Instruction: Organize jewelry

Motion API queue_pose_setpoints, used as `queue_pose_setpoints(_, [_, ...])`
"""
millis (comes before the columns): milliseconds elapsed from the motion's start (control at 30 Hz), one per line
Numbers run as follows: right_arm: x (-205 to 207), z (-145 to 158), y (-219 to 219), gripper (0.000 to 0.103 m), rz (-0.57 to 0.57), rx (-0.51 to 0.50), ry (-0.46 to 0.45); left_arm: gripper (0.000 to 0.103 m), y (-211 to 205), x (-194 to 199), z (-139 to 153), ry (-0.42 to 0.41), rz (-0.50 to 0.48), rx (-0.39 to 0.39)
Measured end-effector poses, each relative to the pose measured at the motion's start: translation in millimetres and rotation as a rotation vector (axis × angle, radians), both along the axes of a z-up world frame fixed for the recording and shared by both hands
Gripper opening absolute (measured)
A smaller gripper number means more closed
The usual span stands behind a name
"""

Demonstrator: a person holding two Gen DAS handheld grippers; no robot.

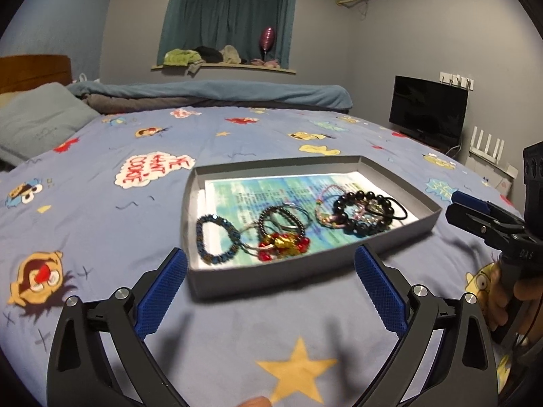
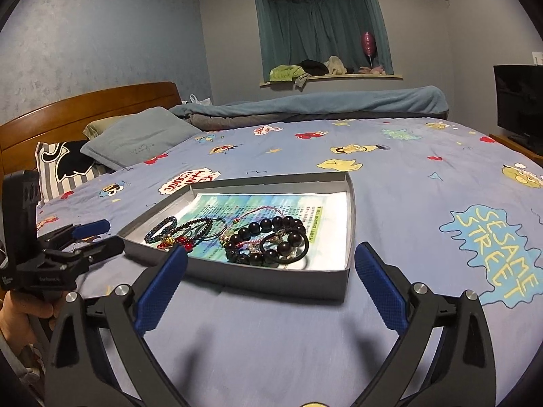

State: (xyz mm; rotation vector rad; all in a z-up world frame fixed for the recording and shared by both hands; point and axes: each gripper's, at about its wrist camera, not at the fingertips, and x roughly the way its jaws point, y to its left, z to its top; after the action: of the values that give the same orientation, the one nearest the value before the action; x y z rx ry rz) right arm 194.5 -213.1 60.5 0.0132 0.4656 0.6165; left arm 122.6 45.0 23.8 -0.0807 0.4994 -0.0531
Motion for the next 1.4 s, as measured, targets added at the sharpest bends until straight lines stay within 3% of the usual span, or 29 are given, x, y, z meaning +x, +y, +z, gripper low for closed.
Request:
queue_pose_setpoints(533, [-28,-1,-1,0.097,0.038,-0.007,-0.049,0.098,-18,-26,2,-0.096,0.068,0.031])
queue_pose_setpoints(1400, [-34,-1,3,0.097,0.05,-0.022,-0.053,0.098,-20,-24,0,-0.092,0.058,0.035])
